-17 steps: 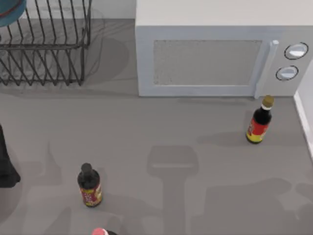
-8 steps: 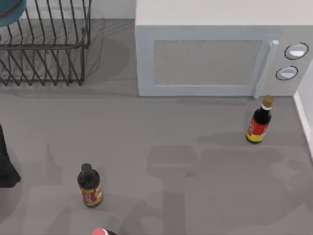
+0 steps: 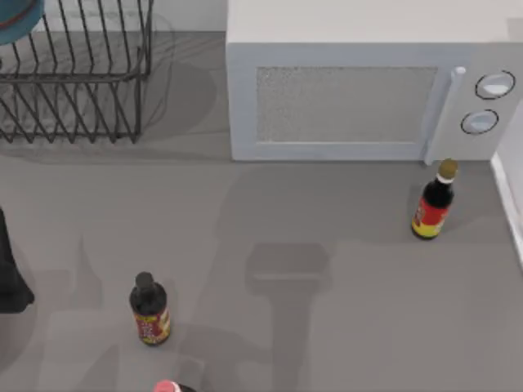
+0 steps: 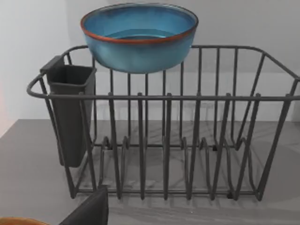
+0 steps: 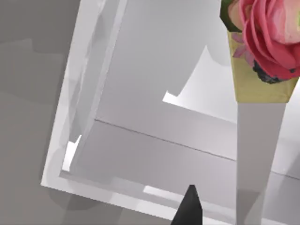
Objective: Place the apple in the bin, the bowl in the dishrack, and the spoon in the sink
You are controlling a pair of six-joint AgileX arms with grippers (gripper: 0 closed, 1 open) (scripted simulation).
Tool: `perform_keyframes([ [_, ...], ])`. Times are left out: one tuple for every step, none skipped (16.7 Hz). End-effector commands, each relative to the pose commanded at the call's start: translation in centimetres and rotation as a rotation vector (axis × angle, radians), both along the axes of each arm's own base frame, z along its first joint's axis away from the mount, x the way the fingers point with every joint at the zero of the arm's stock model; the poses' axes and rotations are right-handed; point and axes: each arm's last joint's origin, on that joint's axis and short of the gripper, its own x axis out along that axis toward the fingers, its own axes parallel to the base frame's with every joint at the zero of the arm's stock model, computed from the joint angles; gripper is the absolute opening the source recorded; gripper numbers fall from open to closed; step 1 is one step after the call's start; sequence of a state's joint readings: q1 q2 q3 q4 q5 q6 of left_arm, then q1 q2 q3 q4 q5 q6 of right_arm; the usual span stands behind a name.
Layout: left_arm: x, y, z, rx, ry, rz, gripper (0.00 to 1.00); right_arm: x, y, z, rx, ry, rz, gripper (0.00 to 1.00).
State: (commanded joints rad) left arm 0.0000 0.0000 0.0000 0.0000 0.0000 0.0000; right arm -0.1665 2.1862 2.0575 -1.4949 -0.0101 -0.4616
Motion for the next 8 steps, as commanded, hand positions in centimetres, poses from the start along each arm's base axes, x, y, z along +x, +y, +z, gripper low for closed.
perform_keyframes([
  [0.0, 0.0, 0.0, 0.0, 0.0, 0.0, 1.0, 1.5, -0.1, -0.2, -0.001, -0.006, -0.001, 0.0],
  [0.0, 0.0, 0.0, 0.0, 0.0, 0.0, 1.0, 2.8, -0.3, -0.6, -0.002, -0.012, -0.001, 0.0],
  [0.0, 0.0, 0.0, 0.0, 0.0, 0.0, 1.0, 3.9, -0.4, -1.0, -0.003, -0.018, -0.003, 0.0],
  [0.0, 0.0, 0.0, 0.0, 0.0, 0.0, 1.0, 4.8, -0.4, -1.5, -0.004, -0.025, -0.004, 0.0],
  [0.0, 0.0, 0.0, 0.0, 0.0, 0.0, 1.0, 5.6, -0.5, -2.0, -0.006, -0.033, -0.006, 0.0],
  [0.0, 0.0, 0.0, 0.0, 0.0, 0.0, 1.0, 6.3, -0.5, -2.4, -0.007, -0.042, -0.008, 0.0],
  [0.0, 0.0, 0.0, 0.0, 0.0, 0.0, 1.0, 6.9, -0.5, -2.9, -0.008, -0.051, -0.009, 0.0],
  [0.0, 0.0, 0.0, 0.0, 0.0, 0.0, 1.0, 7.3, -0.5, -3.3, -0.009, -0.058, -0.011, 0.0],
])
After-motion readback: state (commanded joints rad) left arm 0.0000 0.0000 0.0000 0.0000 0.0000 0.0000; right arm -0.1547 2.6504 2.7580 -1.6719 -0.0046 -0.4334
